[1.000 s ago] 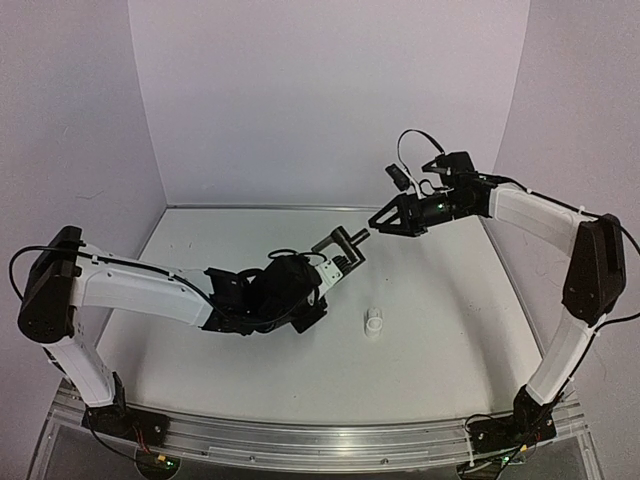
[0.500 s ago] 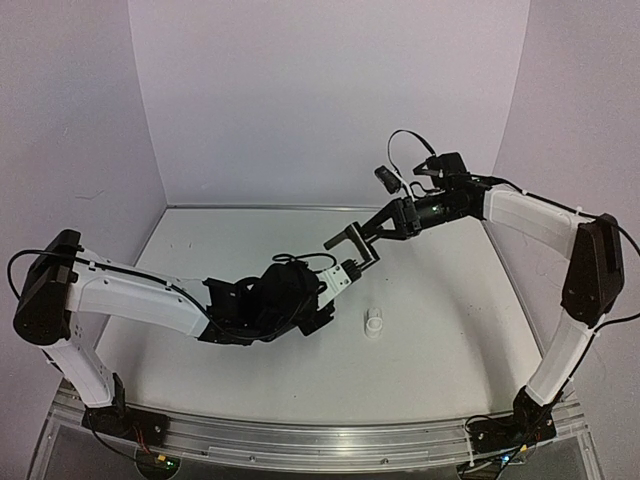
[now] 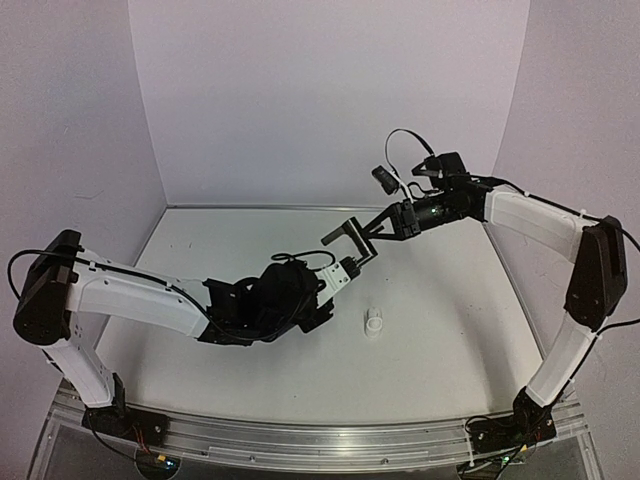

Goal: Install the water faucets

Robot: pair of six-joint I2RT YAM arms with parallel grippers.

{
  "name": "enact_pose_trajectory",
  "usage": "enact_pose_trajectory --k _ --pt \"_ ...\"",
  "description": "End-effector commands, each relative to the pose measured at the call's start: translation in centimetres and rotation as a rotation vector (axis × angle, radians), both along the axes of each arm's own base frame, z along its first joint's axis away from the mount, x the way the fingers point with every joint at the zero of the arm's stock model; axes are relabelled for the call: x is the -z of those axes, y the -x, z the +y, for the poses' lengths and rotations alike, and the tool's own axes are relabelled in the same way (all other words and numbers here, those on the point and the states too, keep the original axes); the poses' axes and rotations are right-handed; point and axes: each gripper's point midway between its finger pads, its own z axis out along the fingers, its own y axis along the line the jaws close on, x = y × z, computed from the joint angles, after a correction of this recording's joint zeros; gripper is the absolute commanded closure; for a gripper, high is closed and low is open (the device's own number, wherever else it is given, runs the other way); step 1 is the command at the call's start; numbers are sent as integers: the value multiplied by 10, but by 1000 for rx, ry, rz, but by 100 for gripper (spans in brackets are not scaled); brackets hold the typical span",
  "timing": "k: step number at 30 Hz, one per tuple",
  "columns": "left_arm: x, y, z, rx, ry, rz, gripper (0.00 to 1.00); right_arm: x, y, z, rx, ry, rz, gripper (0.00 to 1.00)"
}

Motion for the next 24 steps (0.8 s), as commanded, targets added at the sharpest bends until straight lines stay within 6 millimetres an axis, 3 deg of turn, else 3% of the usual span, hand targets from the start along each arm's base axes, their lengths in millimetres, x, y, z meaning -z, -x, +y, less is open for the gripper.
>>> enact_pose_trajectory --k 1,4,11,13,18,21,24 --pt "-52 -3 -3 -23 169 -64 100 -28 10 1 -27 -48 -87 94" --pt "-52 -4 -1 -37 167 -67 100 -31 6 1 -10 -41 -101 100" --pt "-46 -13 0 -105 120 -56 99 -37 -2 1 31 -24 -127 100" --pt "-43 -13 -1 -114 108 -34 87 -41 -1 1 24 -33 -131 100" --pt "-39 -3 0 -66 135 39 37 -55 1 0 22 -51 -162 100" --pt "-56 9 7 0 227 72 21 -64 -1 -1 36 -52 -202 100" --pt "-73 19 17 74 322 113 11 -70 -4 -2 47 -48 -239 100"
